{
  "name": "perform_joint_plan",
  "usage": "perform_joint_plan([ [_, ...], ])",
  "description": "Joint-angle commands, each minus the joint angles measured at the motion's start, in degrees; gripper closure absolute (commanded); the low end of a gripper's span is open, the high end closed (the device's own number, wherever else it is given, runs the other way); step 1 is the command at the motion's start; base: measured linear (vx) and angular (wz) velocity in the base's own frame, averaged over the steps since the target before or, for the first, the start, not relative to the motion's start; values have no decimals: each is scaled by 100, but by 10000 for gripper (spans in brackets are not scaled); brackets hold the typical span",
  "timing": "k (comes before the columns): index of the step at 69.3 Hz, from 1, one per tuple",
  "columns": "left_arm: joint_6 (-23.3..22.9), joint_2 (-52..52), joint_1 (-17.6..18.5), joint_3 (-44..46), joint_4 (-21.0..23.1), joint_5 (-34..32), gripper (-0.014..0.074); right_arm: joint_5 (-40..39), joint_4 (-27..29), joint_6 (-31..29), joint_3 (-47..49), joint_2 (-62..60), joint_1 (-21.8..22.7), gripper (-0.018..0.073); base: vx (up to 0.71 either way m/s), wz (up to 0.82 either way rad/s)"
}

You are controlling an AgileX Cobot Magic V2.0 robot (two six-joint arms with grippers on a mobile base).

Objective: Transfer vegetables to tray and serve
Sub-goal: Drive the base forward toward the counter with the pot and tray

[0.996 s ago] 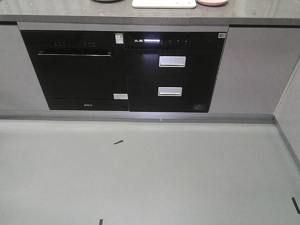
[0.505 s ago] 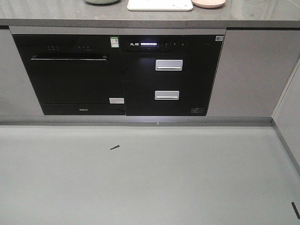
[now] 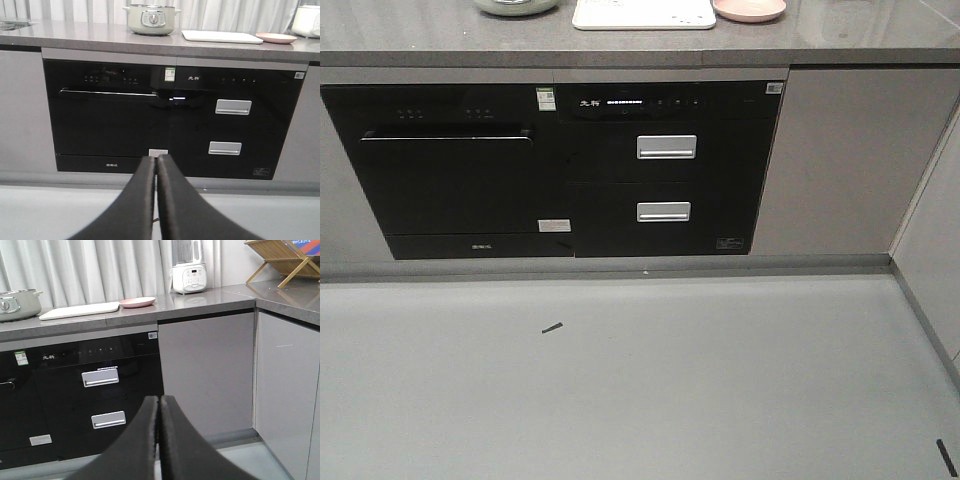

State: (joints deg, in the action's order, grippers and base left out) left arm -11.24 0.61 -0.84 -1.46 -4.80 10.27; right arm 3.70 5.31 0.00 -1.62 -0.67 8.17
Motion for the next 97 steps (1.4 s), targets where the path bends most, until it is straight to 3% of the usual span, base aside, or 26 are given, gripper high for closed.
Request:
perform_joint_plan([
  [1,-49,84,-15,-117,16,-401,602,-428,-16,0,-80,-40,-10,565,10,-5],
  [97,-49,84,-15,-117,16,-401,602,-439,-16,0,-80,-40,-10,565,10,-3],
])
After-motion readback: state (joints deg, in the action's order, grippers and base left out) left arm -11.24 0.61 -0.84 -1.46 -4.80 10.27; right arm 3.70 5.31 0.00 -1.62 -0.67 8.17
